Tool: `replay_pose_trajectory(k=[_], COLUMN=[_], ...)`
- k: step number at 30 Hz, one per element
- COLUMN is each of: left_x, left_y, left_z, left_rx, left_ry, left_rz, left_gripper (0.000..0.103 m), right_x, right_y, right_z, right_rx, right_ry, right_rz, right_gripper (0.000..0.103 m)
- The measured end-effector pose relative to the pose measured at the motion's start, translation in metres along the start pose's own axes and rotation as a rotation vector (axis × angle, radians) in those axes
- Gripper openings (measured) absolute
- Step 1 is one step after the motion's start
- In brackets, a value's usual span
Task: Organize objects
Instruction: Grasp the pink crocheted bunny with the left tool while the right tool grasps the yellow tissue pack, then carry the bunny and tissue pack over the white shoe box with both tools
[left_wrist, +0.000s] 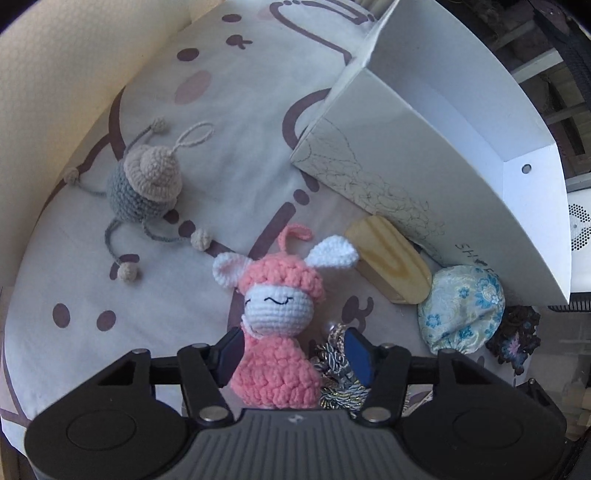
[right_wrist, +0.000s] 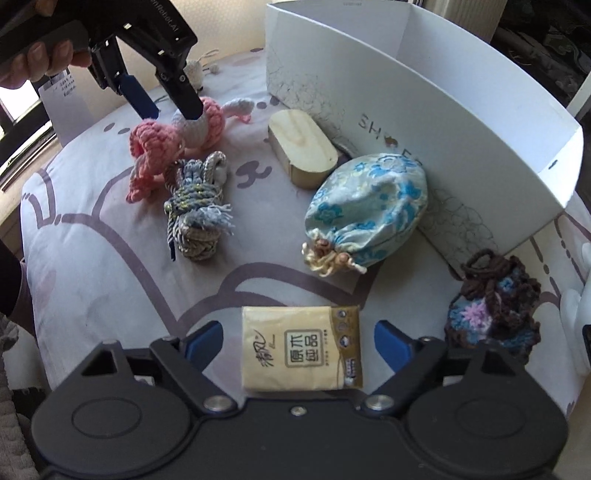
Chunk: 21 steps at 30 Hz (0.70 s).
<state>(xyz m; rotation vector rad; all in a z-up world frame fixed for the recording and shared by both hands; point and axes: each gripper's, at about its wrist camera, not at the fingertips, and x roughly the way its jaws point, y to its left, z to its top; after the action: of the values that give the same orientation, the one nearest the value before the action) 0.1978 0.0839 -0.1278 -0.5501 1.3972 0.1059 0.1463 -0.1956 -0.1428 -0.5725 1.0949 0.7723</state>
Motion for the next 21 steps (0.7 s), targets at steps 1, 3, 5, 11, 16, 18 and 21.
replay_pose_trajectory(k=[1, 3, 5, 11, 16, 18, 21], left_x=[0.002, 0.006, 0.010, 0.020, 0.023, 0.022, 0.017], left_y=[-0.001, -0.002, -0.001, 0.001, 0.000, 0.001, 0.002], left_z=[0.001, 0.001, 0.001, 0.001, 0.000, 0.000, -0.001], left_rx=[0.002, 0.007, 0.004, 0.008, 0.062, 0.075, 0.082], left_ry=[0.003, 0.004, 0.011, 0.020, 0.012, 0.008, -0.003], left_rz=[0.001, 0.008, 0.012, 0.052, 0.069, 0.067, 0.064], left_gripper=[0.056, 0.053, 0.050, 0.041, 0.033, 0.032, 0.032], right_x=[0.002, 0.007, 0.009, 0.015, 0.023, 0.025, 0.021], right_y=[-0.001, -0.003, -0.004, -0.002, 0.000, 0.002, 0.000], right_z=[0.000, 0.002, 0.002, 0.002, 0.003, 0.002, 0.004], right_rx=[-0.007, -0.016, -0.020, -0.043, -0.041, -0.050, -0.035], right_ry=[0.011, 0.034, 0.055, 0.083, 0.101, 0.099, 0.103], right_rz=[0.000, 0.005, 0.019, 0.028, 0.020, 0.014, 0.017], right_gripper=[0.086, 0.082, 0.080, 0.074, 0.074, 0.074, 0.074])
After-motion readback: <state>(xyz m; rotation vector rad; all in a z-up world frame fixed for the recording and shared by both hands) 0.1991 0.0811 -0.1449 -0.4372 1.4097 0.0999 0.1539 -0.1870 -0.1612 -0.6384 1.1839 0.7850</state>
